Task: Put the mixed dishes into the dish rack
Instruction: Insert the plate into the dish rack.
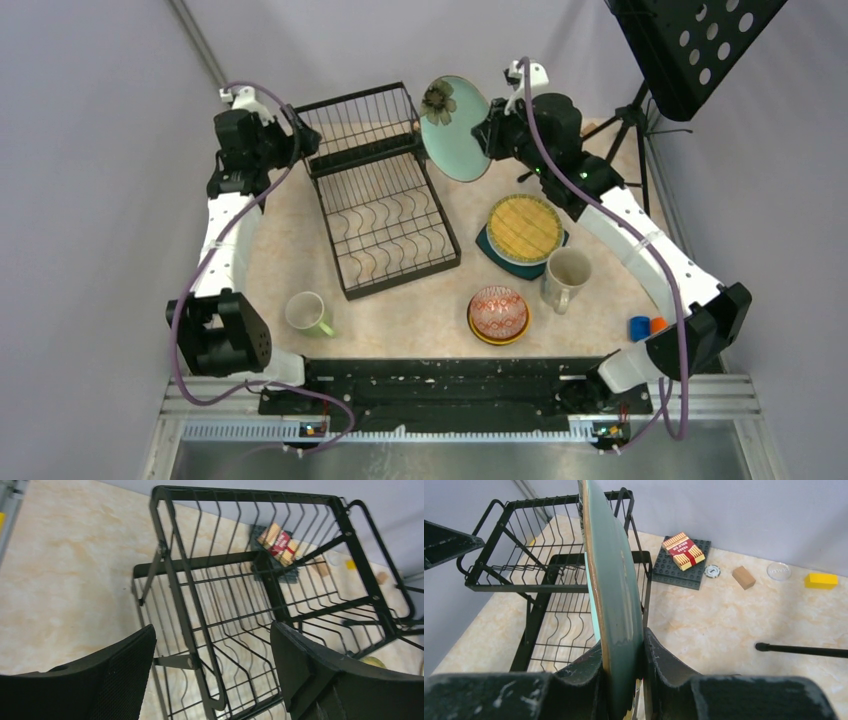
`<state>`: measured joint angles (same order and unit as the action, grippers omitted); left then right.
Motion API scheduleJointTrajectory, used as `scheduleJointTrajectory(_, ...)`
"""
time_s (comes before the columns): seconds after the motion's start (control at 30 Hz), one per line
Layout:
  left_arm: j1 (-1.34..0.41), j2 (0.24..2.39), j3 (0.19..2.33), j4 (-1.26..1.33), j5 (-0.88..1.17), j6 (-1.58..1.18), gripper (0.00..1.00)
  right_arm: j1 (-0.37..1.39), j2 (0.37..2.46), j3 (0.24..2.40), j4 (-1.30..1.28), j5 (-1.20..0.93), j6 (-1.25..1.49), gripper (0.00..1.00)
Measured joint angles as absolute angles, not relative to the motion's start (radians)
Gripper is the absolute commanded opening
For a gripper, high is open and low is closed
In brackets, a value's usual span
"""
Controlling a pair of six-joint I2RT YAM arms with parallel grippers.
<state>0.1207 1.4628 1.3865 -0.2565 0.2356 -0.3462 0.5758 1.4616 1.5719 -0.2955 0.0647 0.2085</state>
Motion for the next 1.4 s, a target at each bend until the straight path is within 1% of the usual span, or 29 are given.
scheduleJointTrajectory(0.2, 0.131, 1.466, 1.357, -0.171, 0.419, -0.415, 0.79, 0.589, 1.479, 1.594, -0.305, 0.072, 0.208, 0.0)
scheduleJointTrajectory(0.37, 0.141, 1.466, 1.297, -0.085, 0.521, -0.469, 0.76, 0.598, 1.535, 1.642, -0.308, 0.111, 0.197, 0.0)
scheduleJointTrajectory(0.47, 0.136, 1.464, 1.261, -0.024, 0.546, -0.493, 0.75, 0.61, 1.577, 1.692, -0.322, 0.144, 0.178, 0.0)
scheduleJointTrajectory(0.63, 0.113, 1.464, 1.246, 0.004, 0.554, -0.5, 0.72, 0.649, 1.675, 1.843, -0.339, 0.217, 0.123, 0.0)
scheduleJointTrajectory(0.83, 0.078, 1.458, 1.234, 0.021, 0.571, -0.508, 0.73, 0.71, 1.802, 2.033, -0.352, 0.318, 0.032, 0.0)
scheduleJointTrajectory(0.97, 0.049, 1.448, 1.23, 0.007, 0.564, -0.503, 0.76, 0.725, 1.878, 2.132, -0.362, 0.362, -0.021, 0.0)
scheduleJointTrajectory(1.03, 0.039, 1.433, 1.223, -0.001, 0.542, -0.493, 0.8, 0.731, 1.916, 2.177, -0.366, 0.38, -0.039, 0.0)
scheduleJointTrajectory(1.23, 0.032, 1.407, 1.221, -0.041, 0.5, -0.44, 0.85, 0.741, 2.002, 2.273, -0.384, 0.427, -0.088, 0.0)
scheduleJointTrajectory(1.4, 0.044, 1.378, 1.221, -0.078, 0.474, -0.42, 0.86, 0.756, 2.046, 2.314, -0.381, 0.471, -0.133, 0.0)
